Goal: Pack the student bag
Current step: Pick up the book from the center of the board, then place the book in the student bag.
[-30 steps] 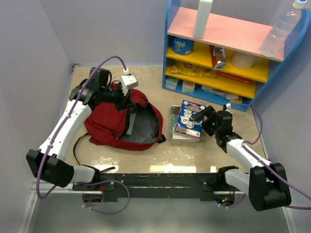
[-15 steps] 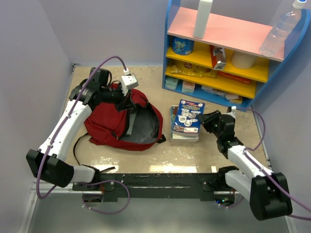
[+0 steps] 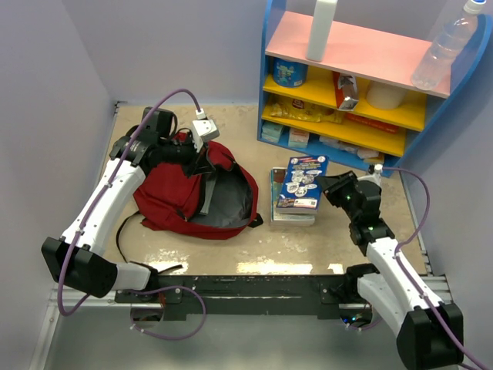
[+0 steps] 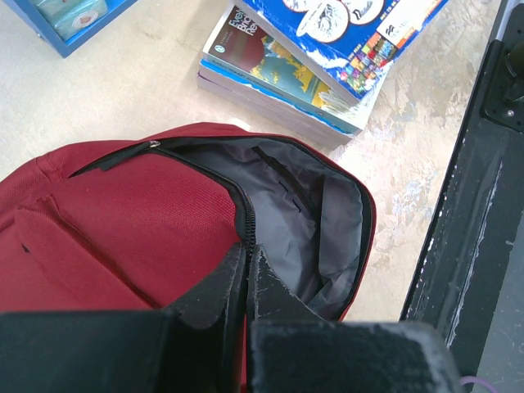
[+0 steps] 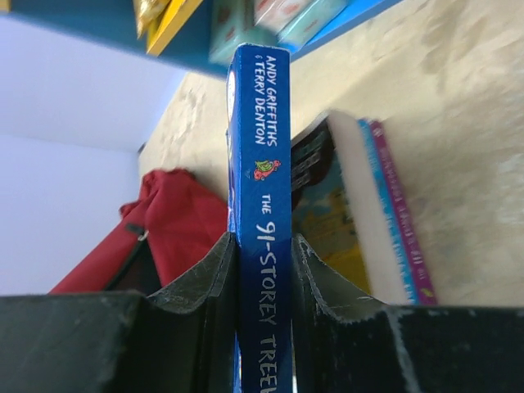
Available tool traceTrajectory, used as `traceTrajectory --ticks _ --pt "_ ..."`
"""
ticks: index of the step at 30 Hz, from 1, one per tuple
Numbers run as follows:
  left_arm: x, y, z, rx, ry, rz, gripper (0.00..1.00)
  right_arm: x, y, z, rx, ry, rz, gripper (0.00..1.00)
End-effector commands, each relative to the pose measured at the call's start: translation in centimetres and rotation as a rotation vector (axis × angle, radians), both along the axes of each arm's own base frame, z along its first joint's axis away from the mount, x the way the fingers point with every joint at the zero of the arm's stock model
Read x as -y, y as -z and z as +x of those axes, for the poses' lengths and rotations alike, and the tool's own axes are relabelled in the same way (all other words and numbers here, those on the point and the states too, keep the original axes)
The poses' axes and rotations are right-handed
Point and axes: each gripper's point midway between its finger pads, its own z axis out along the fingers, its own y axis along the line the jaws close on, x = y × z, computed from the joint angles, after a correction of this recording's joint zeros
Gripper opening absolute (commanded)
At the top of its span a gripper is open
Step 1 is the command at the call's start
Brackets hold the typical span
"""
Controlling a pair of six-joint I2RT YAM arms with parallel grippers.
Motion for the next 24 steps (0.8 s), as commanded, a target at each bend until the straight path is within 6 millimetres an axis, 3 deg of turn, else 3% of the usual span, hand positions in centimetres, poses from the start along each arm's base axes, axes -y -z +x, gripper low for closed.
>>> traceTrajectory --ticks 1,5,6,12,14,17,21,24 --pt "0.4 -0.9 -0.1 0.017 0.017 -0.036 0.00 -4.0 -7.8 0.5 0.214 -0.202 0.166 0.00" --pt "0.4 -1.2 0.5 0.039 -0.003 -0.034 0.00 -6.9 -9.7 -1.0 0.228 -0.394 0.227 0.00" --pt "0.4 -1.1 0.5 0.040 -0.004 -0.033 0.00 -7.3 -10.9 -1.4 0.270 -0.426 0.246 0.00" --pt "0.5 -0.7 1.1 0.033 -0.010 -0.033 0.00 -9.2 -12.5 -4.0 0.292 -0.586 0.335 0.00" --pt "0.7 -0.7 1.3 0.030 -0.009 -0.040 0.00 -9.8 -12.4 -4.3 0.289 -0.615 0.355 0.00" --pt "0.9 -0.8 1.5 0.034 -0.012 -0.049 0.00 -12.3 -12.3 -5.0 0.276 -0.691 0.370 0.00" --pt "0.9 -0.9 1.5 0.035 -0.017 -0.048 0.00 -16.9 -11.8 -6.5 0.245 -0.841 0.432 0.00" --pt "0.7 -0.9 1.5 0.040 -0.022 -0.043 0.00 -18.1 -11.3 -7.0 0.228 -0.890 0.426 0.00"
